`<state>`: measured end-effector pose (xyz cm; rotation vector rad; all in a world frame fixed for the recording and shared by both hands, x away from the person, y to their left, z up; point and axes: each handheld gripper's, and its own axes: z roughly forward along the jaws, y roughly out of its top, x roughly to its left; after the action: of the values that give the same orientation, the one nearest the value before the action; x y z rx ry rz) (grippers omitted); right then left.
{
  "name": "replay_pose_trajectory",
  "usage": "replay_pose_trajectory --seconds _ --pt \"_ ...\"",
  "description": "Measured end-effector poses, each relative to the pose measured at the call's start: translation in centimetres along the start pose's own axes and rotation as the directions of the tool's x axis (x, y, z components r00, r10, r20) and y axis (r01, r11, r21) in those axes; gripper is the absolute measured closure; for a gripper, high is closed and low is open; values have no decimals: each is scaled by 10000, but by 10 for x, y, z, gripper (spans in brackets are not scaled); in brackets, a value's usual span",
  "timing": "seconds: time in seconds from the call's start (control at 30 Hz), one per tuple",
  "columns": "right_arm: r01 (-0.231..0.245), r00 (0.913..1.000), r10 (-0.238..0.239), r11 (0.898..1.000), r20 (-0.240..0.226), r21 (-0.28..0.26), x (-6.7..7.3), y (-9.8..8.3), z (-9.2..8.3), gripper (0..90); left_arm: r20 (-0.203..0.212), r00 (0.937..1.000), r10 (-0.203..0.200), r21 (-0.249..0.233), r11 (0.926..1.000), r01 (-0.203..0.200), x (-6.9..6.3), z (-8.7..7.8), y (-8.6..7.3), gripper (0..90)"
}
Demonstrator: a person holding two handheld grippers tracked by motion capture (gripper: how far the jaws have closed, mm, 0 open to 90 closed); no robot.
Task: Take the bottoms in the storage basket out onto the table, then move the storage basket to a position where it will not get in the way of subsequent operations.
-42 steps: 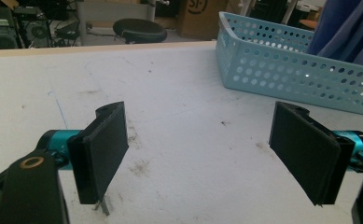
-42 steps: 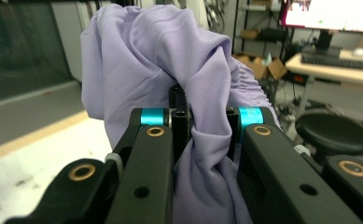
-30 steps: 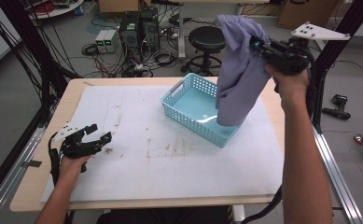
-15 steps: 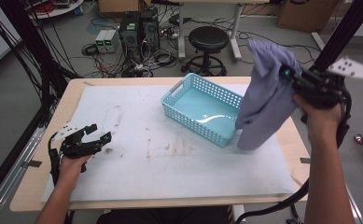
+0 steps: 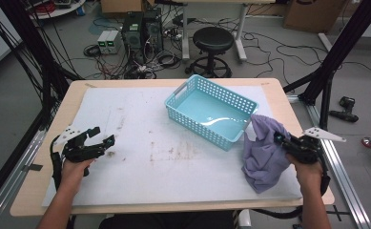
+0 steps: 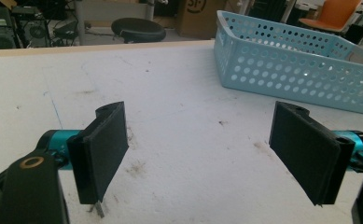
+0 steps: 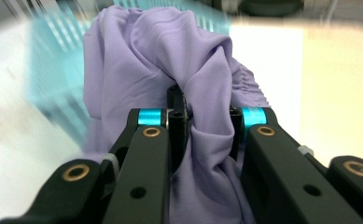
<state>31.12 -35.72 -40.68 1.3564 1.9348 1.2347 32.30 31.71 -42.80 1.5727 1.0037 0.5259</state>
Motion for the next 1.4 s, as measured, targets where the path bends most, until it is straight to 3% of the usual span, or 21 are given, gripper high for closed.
replay_pose_trajectory --seconds 0.07,0.13,0.17,0.2,0.23,0.33,0.4,0.57,0.8,0.87,1.17,1.27,1.37,1.4 --pt "70 9998 -81 9977 159 672 -1 -7 5 698 -10 10000 -13 -6 10000 13 0 0 0 194" --pt "-73 9989 31 9958 458 912 -3 -8 5 500 -14 10000 -21 -26 10000 20 0 -1 0 194" --pt "-317 9979 271 9965 593 779 -3 -5 2 409 -7 10000 -13 -32 10000 13 0 -1 0 194" --pt "-585 9946 563 9980 874 221 -3 3 -7 335 5 10000 -27 -45 10000 27 0 -1 0 194" --pt "-585 9946 563 9980 874 221 -3 3 -7 335 6 10000 -20 -49 10000 20 -1 -1 0 194" --pt "-379 9911 469 9966 1249 -737 0 20 -21 267 78 10000 -5 -80 10000 6 -2 -2 0 194" --pt "-245 9909 395 9930 1290 -1157 3 31 -25 267 87 10000 -6 -87 10000 7 -2 -2 0 194" --pt "-23 9924 155 9943 1219 -1071 12 44 -12 262 46 10000 79 -86 9999 -79 -3 -3 0 194" --pt "-173 9940 182 9998 1080 -89 19 49 16 271 -27 9999 102 -141 9998 -103 -3 -4 0 194" --pt "-424 9959 407 9989 807 184 23 52 29 296 -21 9999 99 -153 9998 -99 -3 -5 0 194" --pt "-275 9993 240 9922 296 1218 35 57 71 361 -63 9999 104 -167 9998 -105 -2 -7 -1 194" --pt "-424 9990 443 9891 -107 1407 34 57 79 447 -108 9999 100 -195 9998 -102 -2 -8 0 194" --pt "-188 9970 286 9907 -713 1347 35 58 80 599 -131 9998 127 -200 9997 -130 -3 -10 0 194" --pt "-14 9977 107 9905 -672 1374 39 58 81 582 -138 9998 131 -201 9997 -134 -3 -10 0 194"
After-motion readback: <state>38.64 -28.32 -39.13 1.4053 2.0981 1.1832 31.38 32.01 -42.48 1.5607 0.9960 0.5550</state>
